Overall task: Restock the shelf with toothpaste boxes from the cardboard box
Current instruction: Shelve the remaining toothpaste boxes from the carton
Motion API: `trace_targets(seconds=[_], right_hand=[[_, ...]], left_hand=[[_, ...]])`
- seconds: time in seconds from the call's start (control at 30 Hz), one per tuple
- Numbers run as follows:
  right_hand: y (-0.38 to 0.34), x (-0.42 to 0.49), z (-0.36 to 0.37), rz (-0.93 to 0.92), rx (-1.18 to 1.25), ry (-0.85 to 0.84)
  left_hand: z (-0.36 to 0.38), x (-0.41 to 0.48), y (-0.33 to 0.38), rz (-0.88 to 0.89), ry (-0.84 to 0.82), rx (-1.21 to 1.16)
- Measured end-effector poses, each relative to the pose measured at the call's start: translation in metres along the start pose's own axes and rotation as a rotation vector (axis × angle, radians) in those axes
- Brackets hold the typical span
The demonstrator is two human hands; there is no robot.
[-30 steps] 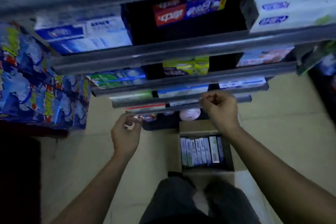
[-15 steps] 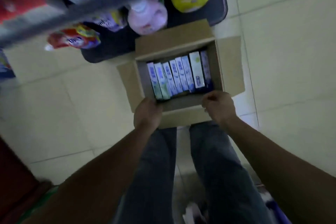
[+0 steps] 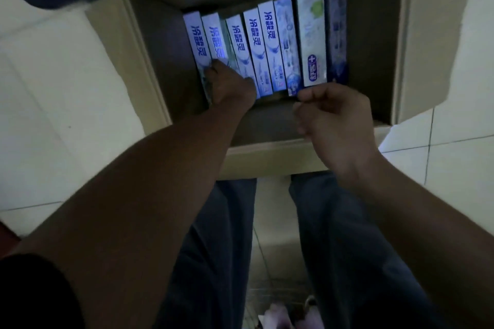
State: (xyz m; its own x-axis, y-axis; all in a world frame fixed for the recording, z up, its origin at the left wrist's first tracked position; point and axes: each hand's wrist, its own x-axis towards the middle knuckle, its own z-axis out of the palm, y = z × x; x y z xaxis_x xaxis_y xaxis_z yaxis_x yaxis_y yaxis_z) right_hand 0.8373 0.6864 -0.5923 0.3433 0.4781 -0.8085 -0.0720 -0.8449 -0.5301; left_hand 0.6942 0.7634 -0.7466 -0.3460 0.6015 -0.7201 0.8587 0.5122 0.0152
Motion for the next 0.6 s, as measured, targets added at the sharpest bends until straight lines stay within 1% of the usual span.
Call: trace_targets(seconds=[0.07,0.17,0.23,0.37,0.43,0.5,0.53,0.6], right_hand=[[0.01,0.001,0.002,0.023,0.001,-0.019],[0.02,0.0,0.0,0.038,0.001,-0.029],[0.021,0.0,-0.003,0.03,-0.009,-0.026],[0.018,0.006,-0.011,0.029,-0.013,-0.024],[0.014,0.011,-0.013,0.04,-0.013,-0.017],[0.009,0.017,-0.014,0.04,-0.001,-0.013],[0.007,0.019,-0.015,0.039,0.004,-0.017],[0.003,0.022,-0.015,0.037,0.006,-0.031]], left_hand=[[0.017,0.004,0.009,-0.071,0.064,-0.038],[0.031,0.009,0.02,-0.191,0.15,-0.181],[0.031,0.017,0.02,-0.209,0.157,-0.208],[0.018,0.03,0.009,-0.19,0.05,-0.202],[0.012,0.026,0.008,-0.176,0.071,-0.186],[0.004,0.017,0.012,-0.114,0.12,-0.179],[0.0,0.01,0.012,-0.065,0.117,-0.219],[-0.013,-0.004,0.008,0.029,0.037,-0.433]])
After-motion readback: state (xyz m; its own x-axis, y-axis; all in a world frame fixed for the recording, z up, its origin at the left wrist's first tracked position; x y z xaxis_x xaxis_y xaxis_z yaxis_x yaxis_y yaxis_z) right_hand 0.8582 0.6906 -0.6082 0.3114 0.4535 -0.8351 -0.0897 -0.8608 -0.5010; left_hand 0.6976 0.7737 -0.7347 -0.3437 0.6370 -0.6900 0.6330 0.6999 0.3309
